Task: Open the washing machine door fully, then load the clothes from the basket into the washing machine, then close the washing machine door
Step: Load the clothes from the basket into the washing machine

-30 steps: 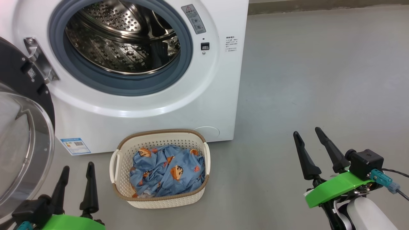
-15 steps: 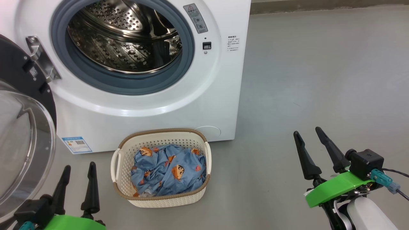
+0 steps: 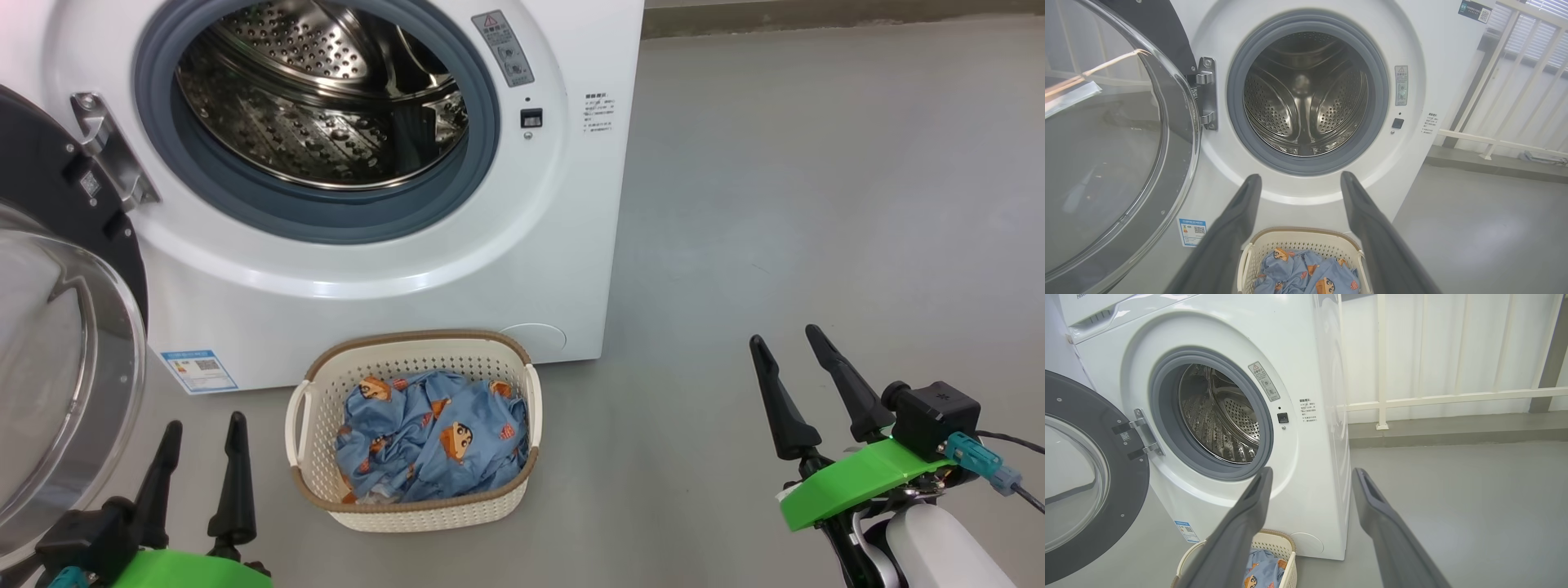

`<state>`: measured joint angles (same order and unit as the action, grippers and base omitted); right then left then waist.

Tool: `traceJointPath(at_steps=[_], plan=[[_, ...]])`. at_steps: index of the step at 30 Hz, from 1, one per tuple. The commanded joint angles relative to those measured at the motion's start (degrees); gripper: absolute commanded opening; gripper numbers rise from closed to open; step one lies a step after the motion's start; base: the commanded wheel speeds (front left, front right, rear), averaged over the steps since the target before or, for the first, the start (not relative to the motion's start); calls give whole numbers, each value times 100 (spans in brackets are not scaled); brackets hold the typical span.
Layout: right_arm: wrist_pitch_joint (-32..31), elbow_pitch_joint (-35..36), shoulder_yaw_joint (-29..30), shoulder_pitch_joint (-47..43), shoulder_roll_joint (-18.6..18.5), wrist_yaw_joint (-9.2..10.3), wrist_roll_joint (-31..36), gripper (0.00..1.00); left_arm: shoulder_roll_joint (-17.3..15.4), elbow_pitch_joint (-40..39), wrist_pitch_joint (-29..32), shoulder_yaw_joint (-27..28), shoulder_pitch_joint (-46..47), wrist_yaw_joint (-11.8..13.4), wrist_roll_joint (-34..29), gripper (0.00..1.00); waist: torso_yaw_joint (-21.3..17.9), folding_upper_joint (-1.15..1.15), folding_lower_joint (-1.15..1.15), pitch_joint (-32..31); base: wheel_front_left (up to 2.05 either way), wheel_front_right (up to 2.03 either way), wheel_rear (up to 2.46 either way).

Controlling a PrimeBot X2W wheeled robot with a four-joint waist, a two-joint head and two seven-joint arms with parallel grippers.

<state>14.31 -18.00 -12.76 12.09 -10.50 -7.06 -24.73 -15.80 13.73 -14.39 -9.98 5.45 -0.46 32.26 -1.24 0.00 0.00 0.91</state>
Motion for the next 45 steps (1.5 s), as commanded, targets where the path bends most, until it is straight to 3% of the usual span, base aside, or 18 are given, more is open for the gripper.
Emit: traceJointPath(at_steps=[1, 12, 33, 45], plan=[[69, 116, -96, 44, -6, -43, 1, 100, -120, -115, -61, 247, 76, 0, -35, 100, -3, 0, 0, -13, 0, 0, 0], [69, 116, -107, 25, -1, -43, -21, 100, -113, -79, -61, 238, 73, 14, -113, 100, -10, 0, 0, -30, 17, -17, 0], [69, 136, -83, 11, 32, -43, -10, 100, -132, -63, -61, 240, 91, 29, -80, 100, 19, 0, 0, 23, 128, -128, 0], [69, 109, -119, 44, 36, -43, -1, 100, -127, -63, -61, 249, 118, 18, -68, 100, 56, 0, 0, 62, 28, -28, 0]])
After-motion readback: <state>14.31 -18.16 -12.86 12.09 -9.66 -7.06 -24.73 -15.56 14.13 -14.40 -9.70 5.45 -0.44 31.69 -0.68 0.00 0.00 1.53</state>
